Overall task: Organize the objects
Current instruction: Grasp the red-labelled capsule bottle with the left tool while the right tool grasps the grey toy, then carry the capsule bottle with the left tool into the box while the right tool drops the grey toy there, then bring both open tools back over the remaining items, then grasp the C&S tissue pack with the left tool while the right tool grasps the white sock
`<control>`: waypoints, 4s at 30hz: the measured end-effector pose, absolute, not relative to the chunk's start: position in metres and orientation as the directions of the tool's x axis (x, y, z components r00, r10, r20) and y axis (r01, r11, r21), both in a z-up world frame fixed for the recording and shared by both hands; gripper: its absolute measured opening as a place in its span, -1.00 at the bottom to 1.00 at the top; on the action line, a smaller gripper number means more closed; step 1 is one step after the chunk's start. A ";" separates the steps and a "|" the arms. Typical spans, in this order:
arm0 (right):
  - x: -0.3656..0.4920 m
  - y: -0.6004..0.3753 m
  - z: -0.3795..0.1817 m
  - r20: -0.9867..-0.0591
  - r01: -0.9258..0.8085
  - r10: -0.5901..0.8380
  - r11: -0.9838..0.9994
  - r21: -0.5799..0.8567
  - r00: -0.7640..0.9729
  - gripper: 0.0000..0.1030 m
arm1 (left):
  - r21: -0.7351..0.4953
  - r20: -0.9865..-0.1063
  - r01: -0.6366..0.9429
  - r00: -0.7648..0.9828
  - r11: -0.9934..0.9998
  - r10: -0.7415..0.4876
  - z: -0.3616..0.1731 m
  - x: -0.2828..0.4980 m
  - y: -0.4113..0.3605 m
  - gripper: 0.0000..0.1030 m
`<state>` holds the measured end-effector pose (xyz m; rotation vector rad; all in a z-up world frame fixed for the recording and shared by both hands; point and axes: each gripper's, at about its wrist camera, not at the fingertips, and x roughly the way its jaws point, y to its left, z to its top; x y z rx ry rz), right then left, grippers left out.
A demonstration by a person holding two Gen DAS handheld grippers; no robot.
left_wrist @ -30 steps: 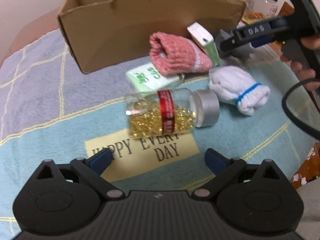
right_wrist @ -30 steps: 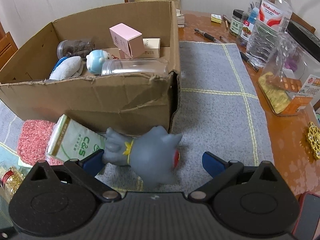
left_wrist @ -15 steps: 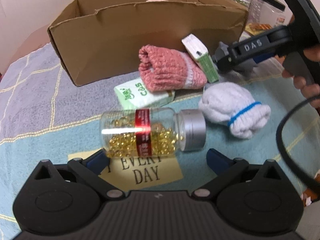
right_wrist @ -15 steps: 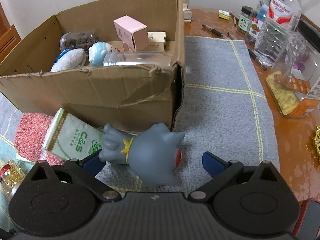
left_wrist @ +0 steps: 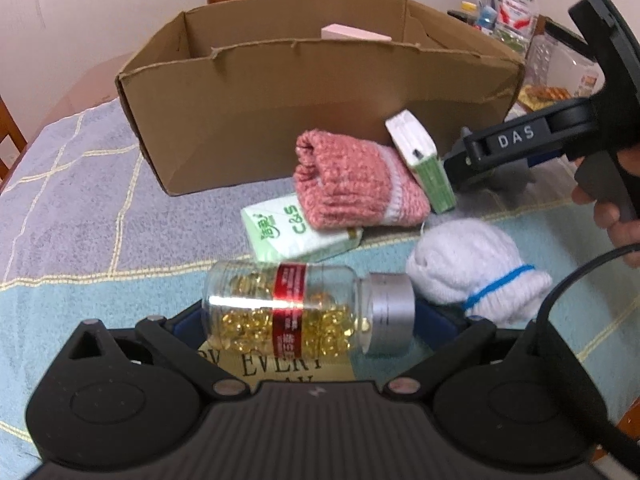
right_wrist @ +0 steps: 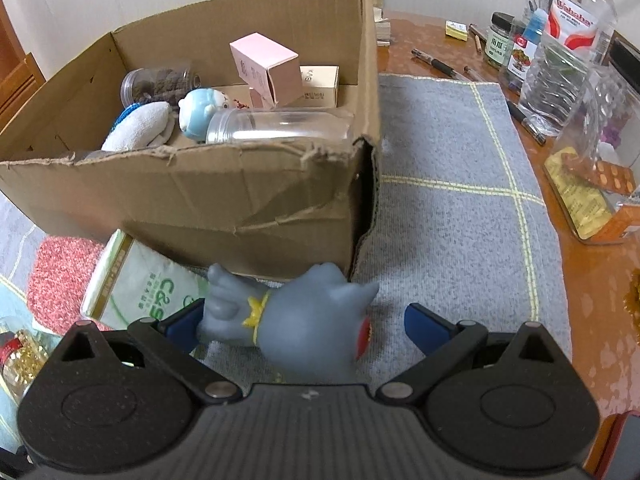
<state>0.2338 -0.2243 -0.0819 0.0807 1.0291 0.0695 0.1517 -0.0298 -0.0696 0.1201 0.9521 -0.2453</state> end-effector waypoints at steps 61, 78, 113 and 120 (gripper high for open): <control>0.257 -0.199 0.060 -0.720 -0.233 0.164 0.972 0.004 0.674 1.00 | 0.099 -0.733 0.367 0.655 0.925 -0.182 0.066 0.316 -0.040 0.88; 0.195 -0.183 0.017 -0.753 -0.192 0.147 0.981 0.029 0.641 1.00 | 0.064 -0.751 0.394 0.624 0.917 -0.215 0.053 0.249 -0.015 0.94; 0.135 -0.104 -0.088 -0.784 -0.323 0.138 0.943 -0.083 0.605 1.00 | 0.015 -0.842 0.329 0.513 0.944 -0.165 -0.050 0.187 0.012 0.94; 0.130 -0.139 -0.087 -0.793 -0.199 0.060 0.977 -0.078 0.606 1.00 | -0.011 -0.840 0.344 0.507 0.939 -0.195 -0.057 0.194 -0.008 0.94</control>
